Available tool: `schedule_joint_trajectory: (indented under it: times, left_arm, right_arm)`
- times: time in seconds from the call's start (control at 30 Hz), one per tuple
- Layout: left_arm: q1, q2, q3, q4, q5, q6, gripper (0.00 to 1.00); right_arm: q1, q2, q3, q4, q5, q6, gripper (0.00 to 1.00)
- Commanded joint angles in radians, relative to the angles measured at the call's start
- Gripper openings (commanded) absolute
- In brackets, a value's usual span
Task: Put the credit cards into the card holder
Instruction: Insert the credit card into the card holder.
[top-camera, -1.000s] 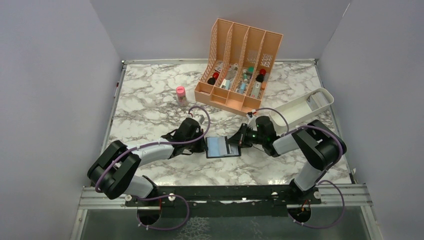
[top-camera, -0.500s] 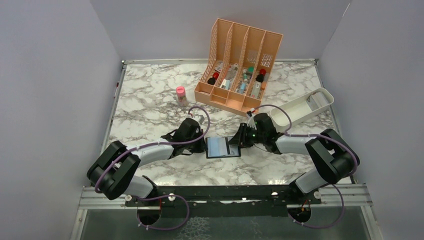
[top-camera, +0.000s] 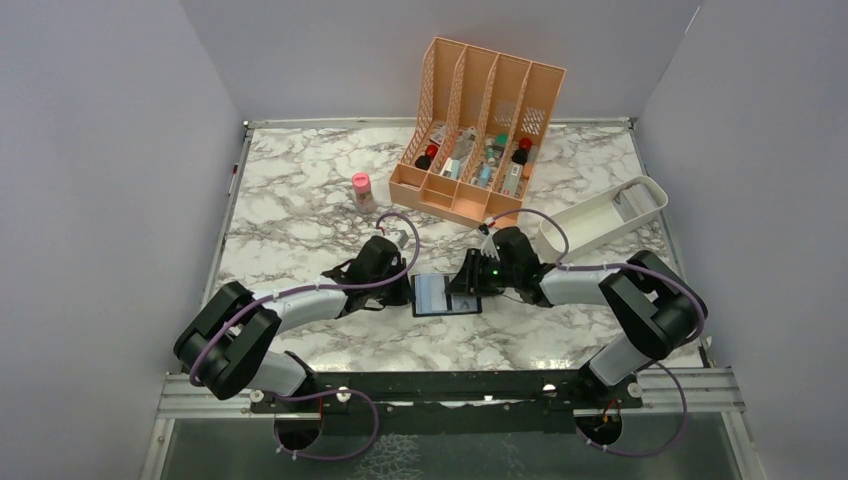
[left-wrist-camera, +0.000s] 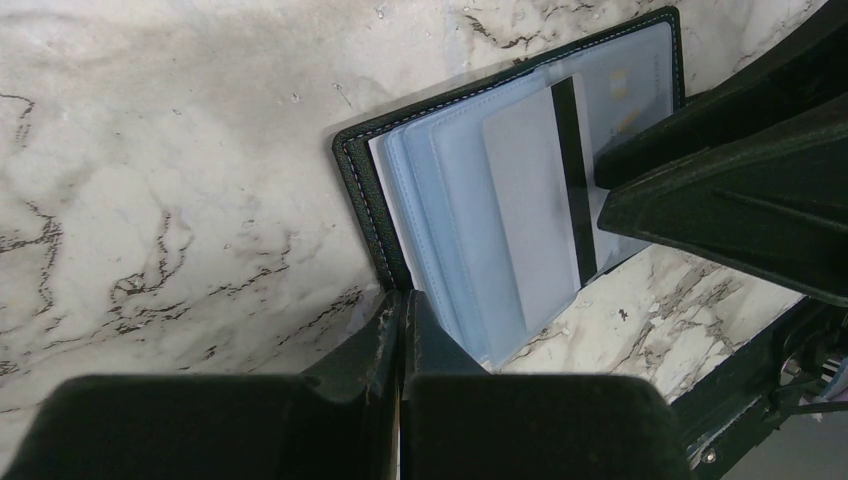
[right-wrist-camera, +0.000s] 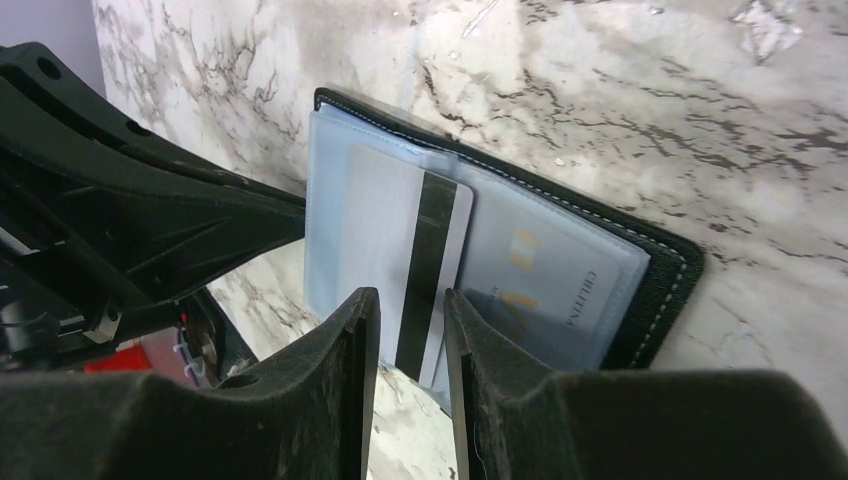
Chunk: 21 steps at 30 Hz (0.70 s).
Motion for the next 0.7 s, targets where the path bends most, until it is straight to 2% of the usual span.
schedule_joint_trajectory:
  times: [0.0,0.33,0.67]
  left_arm:
    - [-0.001,-0.008,-0.022,-0.035,0.017,-0.007,0.03]
    - [-0.005,-0.010,-0.013,-0.035,0.021,-0.010,0.03]
    - [-0.007,-0.007,0.011,-0.040,0.033,-0.016,0.03]
  right_arm:
    - [0.027,0.042,0.003,0.003,-0.003,0.022,0.36]
    - [0.041,0.058,0.002,0.074,-0.044,0.042,0.35]
    - [0.042,0.094,-0.010,0.140,-0.094,0.056,0.25]
